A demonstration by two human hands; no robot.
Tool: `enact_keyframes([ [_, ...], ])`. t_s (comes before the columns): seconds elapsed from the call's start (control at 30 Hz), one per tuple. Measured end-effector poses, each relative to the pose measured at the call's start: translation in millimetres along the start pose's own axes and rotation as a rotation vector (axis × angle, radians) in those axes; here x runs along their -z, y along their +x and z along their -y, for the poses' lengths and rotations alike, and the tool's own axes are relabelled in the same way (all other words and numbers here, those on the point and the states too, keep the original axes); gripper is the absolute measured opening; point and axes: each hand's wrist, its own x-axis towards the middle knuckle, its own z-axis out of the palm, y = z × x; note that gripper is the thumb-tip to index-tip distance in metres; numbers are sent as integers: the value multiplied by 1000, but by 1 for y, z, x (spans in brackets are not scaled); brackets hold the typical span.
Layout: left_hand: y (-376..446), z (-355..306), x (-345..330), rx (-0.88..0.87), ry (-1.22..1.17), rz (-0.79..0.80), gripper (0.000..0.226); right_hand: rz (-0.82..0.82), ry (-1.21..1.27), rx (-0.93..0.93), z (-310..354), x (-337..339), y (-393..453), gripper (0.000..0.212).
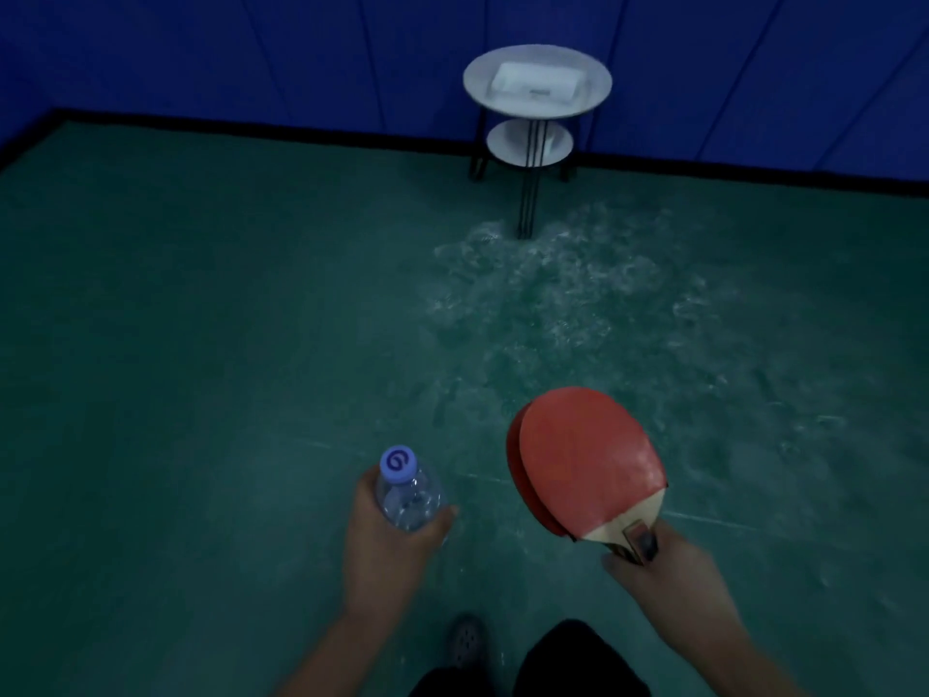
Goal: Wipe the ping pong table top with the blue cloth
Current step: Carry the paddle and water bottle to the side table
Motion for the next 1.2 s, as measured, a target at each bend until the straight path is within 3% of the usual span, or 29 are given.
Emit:
enact_keyframes([
  [0.37, 226, -83, -149, -22, 5, 50, 63, -51, 32, -46, 78, 83, 232, 33],
  [0.6, 350, -142, -235, -22, 43, -35, 64, 7, -2, -21, 137, 159, 386, 33],
  [0.9, 508, -188, -309, -34, 57, -75, 65, 48, -44, -2, 218, 213, 563, 29],
  [1.2, 716, -226, -376, -16, 55, -36, 66, 28, -19, -18, 326, 244, 741, 28],
])
